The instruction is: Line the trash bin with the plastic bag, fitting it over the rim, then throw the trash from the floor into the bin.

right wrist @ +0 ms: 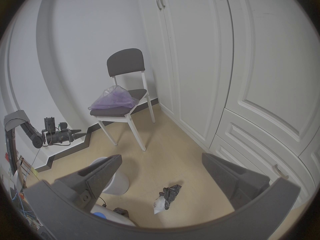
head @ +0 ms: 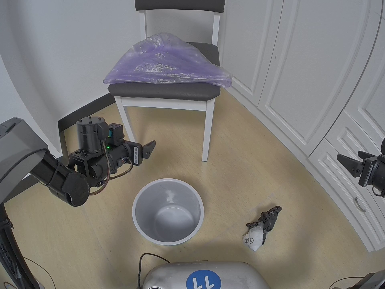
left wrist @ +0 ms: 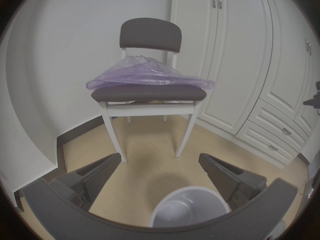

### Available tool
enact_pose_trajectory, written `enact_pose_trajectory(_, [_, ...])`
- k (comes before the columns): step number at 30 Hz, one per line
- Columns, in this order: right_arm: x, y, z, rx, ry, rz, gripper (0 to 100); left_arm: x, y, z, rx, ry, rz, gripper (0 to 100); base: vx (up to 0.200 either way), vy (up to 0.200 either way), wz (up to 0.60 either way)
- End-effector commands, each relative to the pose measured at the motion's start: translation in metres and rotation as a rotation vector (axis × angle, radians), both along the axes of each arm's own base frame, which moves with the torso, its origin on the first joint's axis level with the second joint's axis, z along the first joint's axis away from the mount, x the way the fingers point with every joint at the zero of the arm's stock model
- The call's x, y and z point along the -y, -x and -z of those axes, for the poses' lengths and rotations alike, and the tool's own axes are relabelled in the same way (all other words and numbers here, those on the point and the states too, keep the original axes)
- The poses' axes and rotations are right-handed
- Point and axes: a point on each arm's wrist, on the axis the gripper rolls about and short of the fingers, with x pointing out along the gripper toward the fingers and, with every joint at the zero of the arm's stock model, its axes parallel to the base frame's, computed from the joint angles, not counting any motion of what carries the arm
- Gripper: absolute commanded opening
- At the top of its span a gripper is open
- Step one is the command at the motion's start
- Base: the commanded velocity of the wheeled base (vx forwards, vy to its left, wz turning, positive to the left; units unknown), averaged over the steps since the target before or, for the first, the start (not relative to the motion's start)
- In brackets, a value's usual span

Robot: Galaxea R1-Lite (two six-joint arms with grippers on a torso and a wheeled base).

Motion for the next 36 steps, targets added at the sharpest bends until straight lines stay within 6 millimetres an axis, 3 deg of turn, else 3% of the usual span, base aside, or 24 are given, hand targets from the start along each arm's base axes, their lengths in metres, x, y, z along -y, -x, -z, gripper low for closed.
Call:
enact_pose_trajectory(1, [0.000,0.005,-0.002,0.002,-0.001,-0.011,100,0.032,-0.019,-0.059,0.097,0.118,-0.072,100,0.000,0.000,0.00])
enact_pose_trajectory(4, [0.000,0.004,-0.001,-0.005,0.000,-0.011,100,0.031,-0.015,-0.062,0.039,0.153,-0.091,100,0.000,0.000,0.00])
enact_pose_trajectory(9, [0.000,0.004,-0.002,-0.025,0.000,-0.010,100,0.025,0.010,-0.070,0.019,0.127,-0.098,100,0.000,0.000,0.00])
enact_pose_trajectory(11, [0.000,0.005,-0.001,-0.033,0.000,-0.010,100,0.026,0.028,-0.084,0.026,0.102,-0.101,100,0.000,0.000,0.00])
enact_pose_trajectory(16, [0.000,0.006,-0.001,-0.035,0.027,-0.017,100,0.019,0.049,-0.109,-0.013,0.074,-0.101,100,0.000,0.000,0.00])
enact_pose_trajectory(24, [0.000,0.008,0.000,-0.047,0.063,-0.023,100,0.002,0.088,-0.128,-0.103,0.020,-0.127,100,0.000,0.000,0.00])
enact_pose_trajectory(27, [0.000,0.010,-0.002,-0.027,0.063,-0.022,100,-0.004,0.114,-0.140,-0.076,0.033,-0.108,100,0.000,0.000,0.00])
enact_pose_trajectory(31, [0.000,0.012,-0.004,-0.015,0.061,-0.025,100,-0.008,0.132,-0.143,-0.060,0.036,-0.088,100,0.000,0.000,0.00])
enact_pose_trajectory(36, [0.000,0.014,-0.001,-0.017,0.060,-0.043,100,-0.018,0.153,-0.139,-0.134,-0.118,-0.152,100,0.000,0.000,0.00])
